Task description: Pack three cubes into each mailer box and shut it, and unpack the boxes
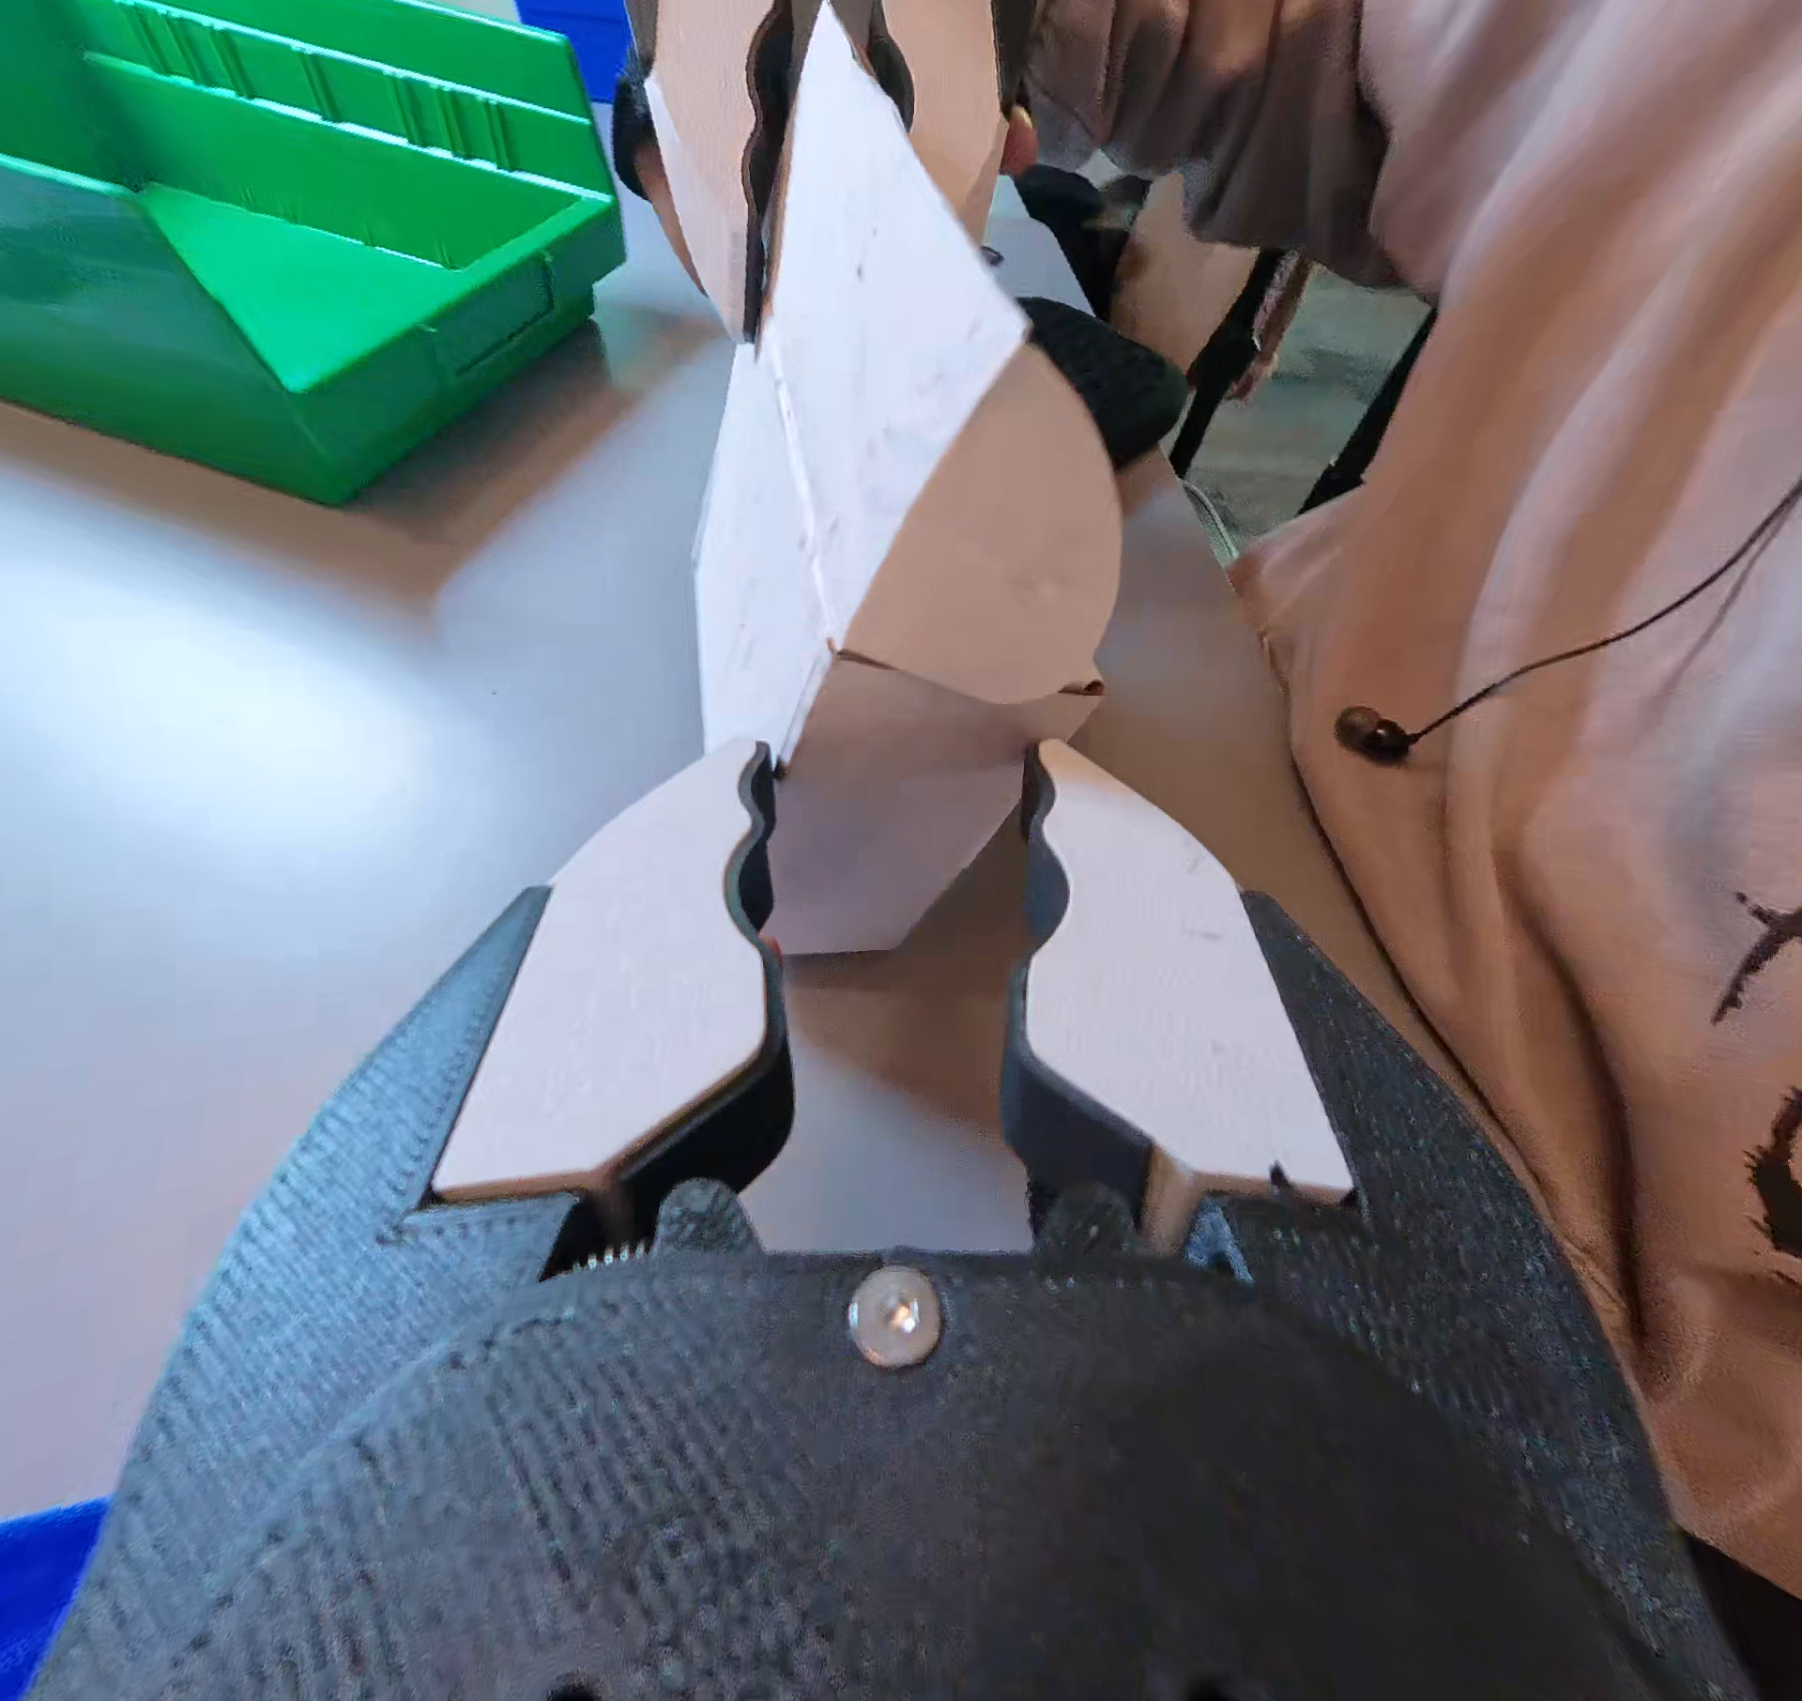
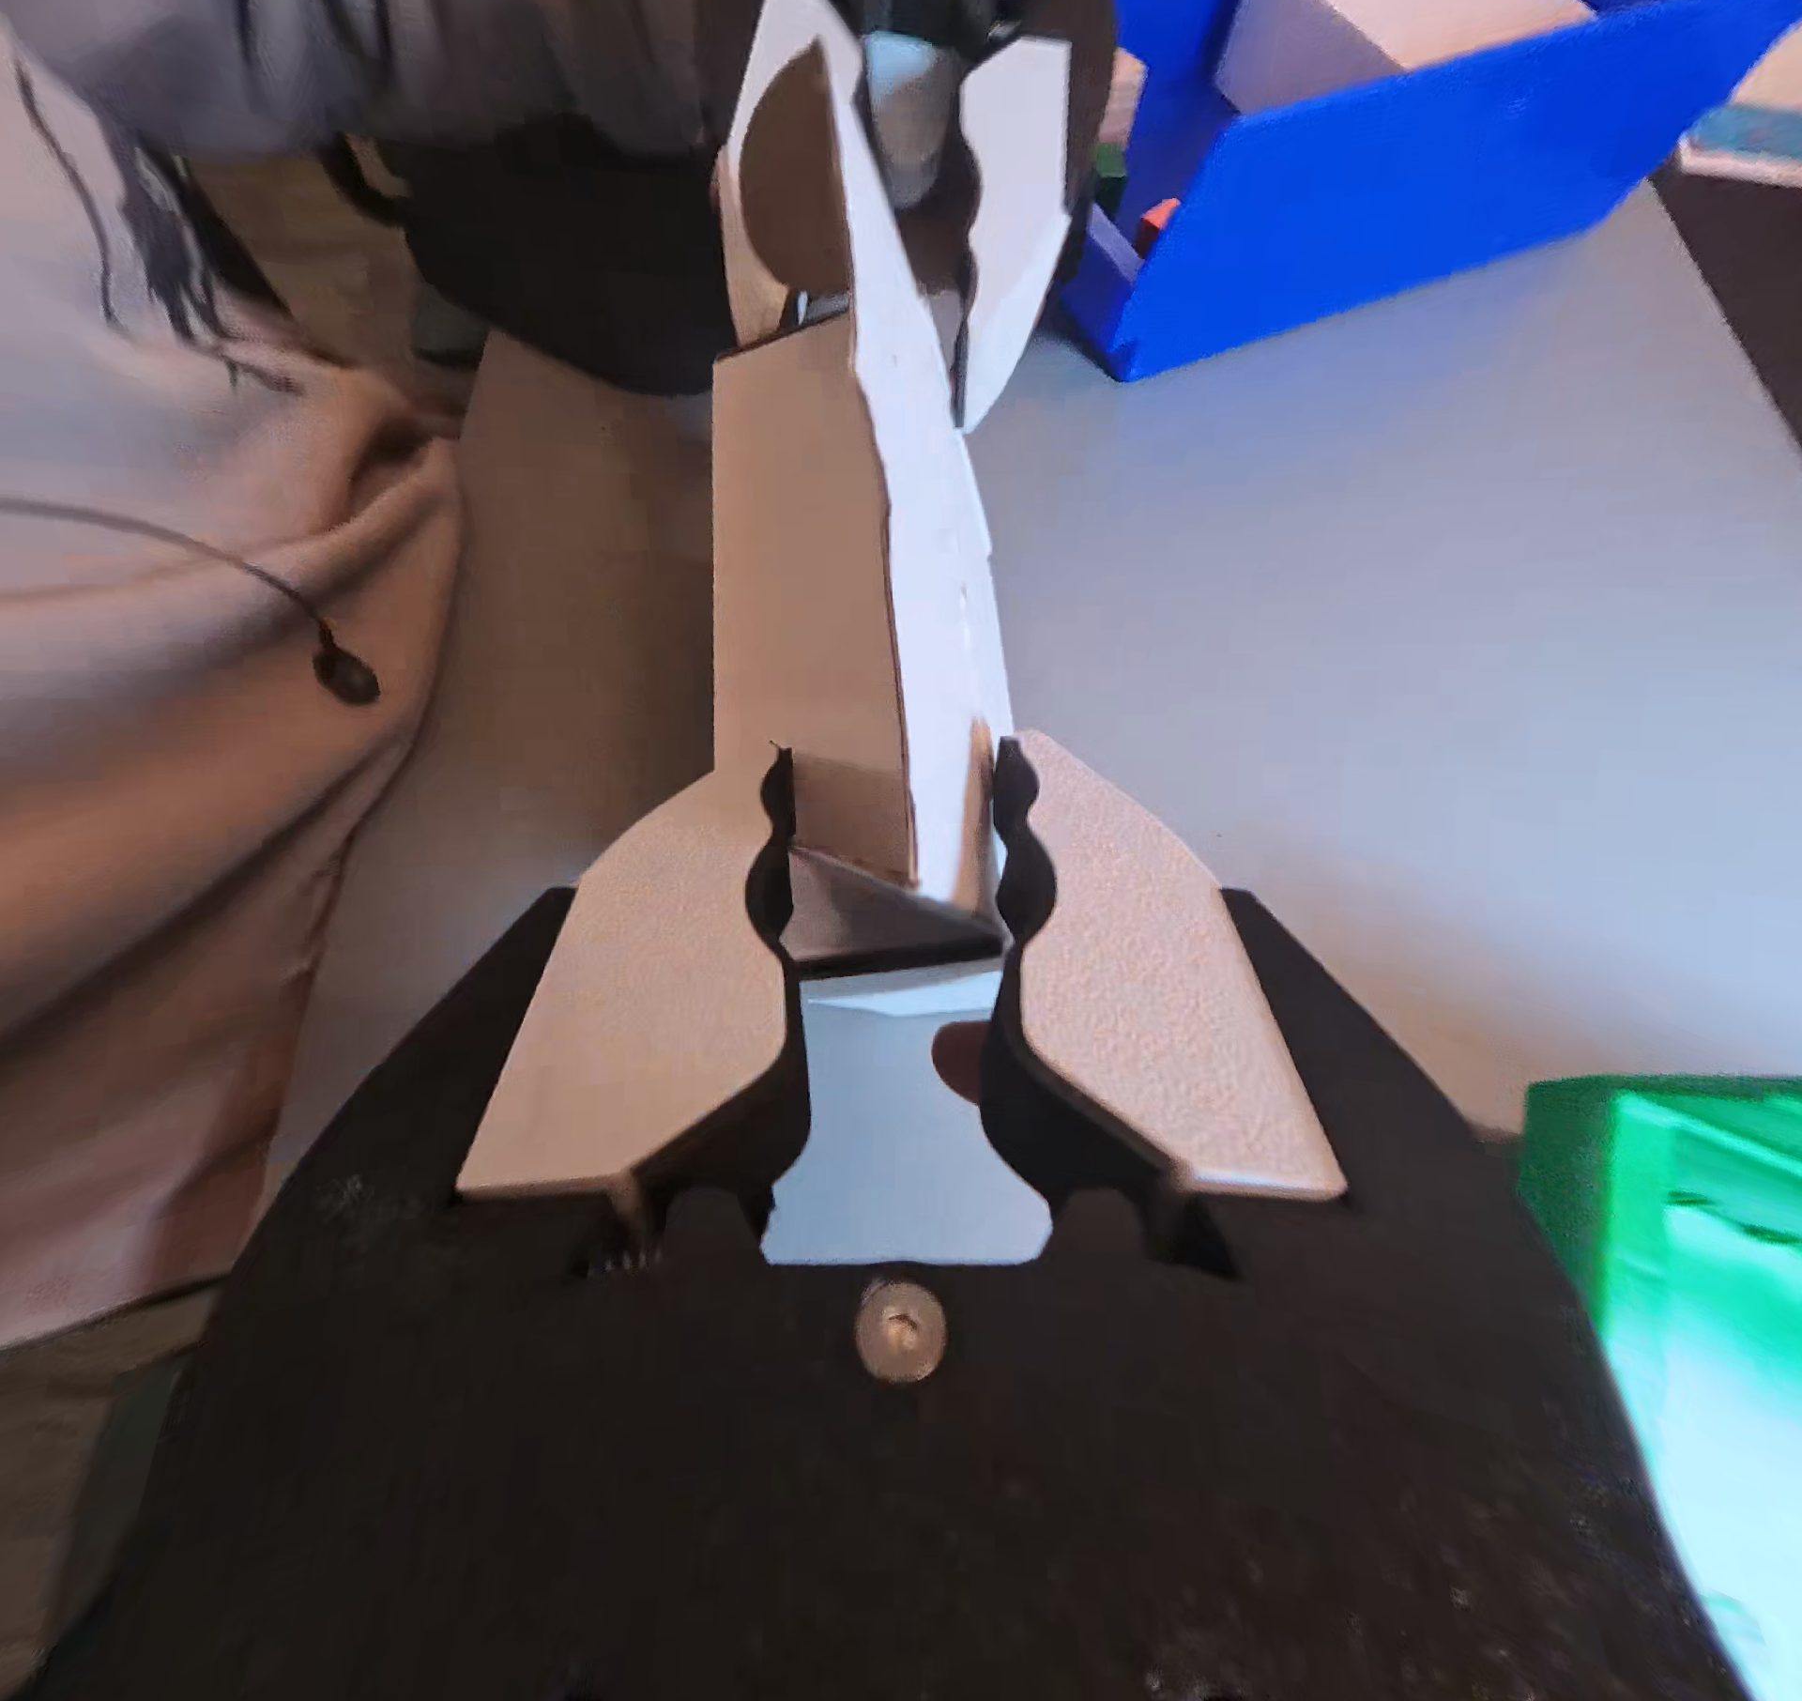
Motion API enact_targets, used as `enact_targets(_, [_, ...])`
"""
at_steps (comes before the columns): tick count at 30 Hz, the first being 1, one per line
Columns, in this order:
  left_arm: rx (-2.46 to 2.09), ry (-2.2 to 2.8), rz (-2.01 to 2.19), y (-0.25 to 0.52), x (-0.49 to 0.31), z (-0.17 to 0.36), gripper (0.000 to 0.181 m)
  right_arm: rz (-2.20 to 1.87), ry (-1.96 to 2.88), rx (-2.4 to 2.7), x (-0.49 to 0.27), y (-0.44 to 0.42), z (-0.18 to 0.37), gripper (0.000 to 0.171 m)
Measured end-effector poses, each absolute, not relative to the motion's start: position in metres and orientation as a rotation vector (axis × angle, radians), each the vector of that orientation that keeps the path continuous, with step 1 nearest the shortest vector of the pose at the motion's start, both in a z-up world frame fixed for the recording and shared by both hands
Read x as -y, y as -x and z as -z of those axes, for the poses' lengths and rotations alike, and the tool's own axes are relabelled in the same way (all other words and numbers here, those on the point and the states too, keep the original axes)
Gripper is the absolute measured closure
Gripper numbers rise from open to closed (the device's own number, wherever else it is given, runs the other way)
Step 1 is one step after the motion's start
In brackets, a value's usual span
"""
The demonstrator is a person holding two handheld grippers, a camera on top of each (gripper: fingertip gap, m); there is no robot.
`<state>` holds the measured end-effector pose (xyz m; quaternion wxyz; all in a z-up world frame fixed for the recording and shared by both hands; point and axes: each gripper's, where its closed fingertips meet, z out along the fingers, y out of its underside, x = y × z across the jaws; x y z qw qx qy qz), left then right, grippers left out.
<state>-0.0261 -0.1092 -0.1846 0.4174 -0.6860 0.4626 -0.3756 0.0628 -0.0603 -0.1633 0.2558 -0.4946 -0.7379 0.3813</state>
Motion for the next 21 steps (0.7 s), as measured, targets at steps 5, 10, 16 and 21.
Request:
enact_targets(5, [-1.121, 1.672, 0.893, 0.03, 0.106, 0.179, 0.117, -1.231, 1.494, 1.871, 0.047, -0.056, 0.162, 0.128])
enact_targets(10, [-1.077, 1.582, 0.855, 0.045, 0.1, 0.146, 0.119, -1.315, 1.406, 1.883, 0.04, -0.071, 0.149, 0.11])
enact_targets(16, [-1.185, 1.558, 0.897, 0.037, 0.093, 0.134, 0.122, -1.43, 1.341, 1.831, 0.025, -0.086, 0.135, 0.12])
enact_targets(21, [-1.3, 1.578, 0.918, 0.02, 0.089, 0.138, 0.141, -1.436, 1.318, 1.864, 0.032, -0.083, 0.14, 0.129])
